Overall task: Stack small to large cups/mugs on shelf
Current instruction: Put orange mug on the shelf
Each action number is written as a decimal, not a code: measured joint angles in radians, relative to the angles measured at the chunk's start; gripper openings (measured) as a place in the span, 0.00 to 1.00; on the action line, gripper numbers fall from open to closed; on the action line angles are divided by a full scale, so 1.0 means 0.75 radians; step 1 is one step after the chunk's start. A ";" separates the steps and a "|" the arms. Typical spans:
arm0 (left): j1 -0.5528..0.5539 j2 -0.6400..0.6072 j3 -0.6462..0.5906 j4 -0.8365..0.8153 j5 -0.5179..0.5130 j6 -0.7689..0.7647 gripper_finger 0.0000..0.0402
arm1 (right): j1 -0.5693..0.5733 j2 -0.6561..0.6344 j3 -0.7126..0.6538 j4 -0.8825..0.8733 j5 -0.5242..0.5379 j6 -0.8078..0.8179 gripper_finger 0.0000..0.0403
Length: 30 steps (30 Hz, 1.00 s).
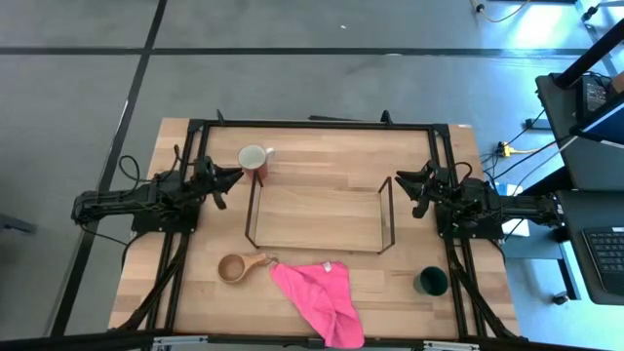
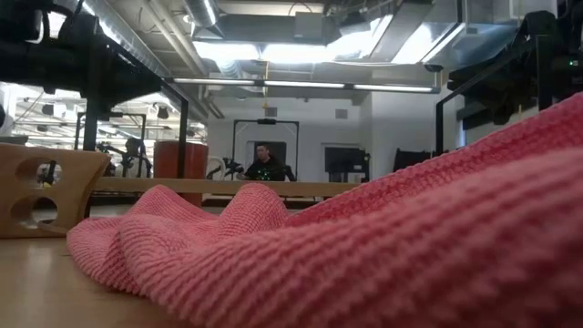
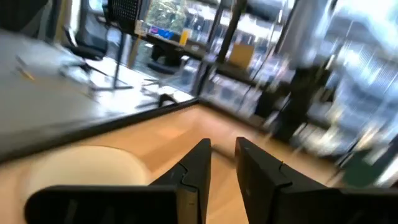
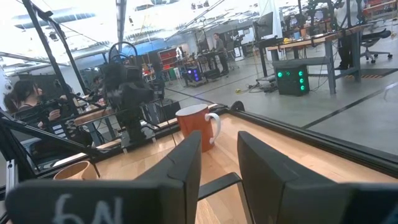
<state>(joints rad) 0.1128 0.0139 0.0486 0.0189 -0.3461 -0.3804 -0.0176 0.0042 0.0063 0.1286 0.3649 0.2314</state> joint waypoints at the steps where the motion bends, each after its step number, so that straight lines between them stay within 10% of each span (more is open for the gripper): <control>1: 0.000 0.000 0.000 0.045 0.000 -0.106 0.17 | 0.000 0.000 0.001 0.000 0.000 0.000 0.26; 7: 0.000 -0.001 0.001 0.192 -0.060 -0.587 0.17 | 0.000 0.000 0.000 0.000 0.000 0.000 0.26; 30: 0.000 0.000 0.004 0.514 -0.252 -0.659 0.17 | 0.000 0.000 0.000 0.000 0.000 -0.002 0.26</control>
<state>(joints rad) 0.1127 0.0136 0.0513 0.4046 -0.5350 -0.8743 -0.0177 0.0044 0.0063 0.1287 0.3649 0.2299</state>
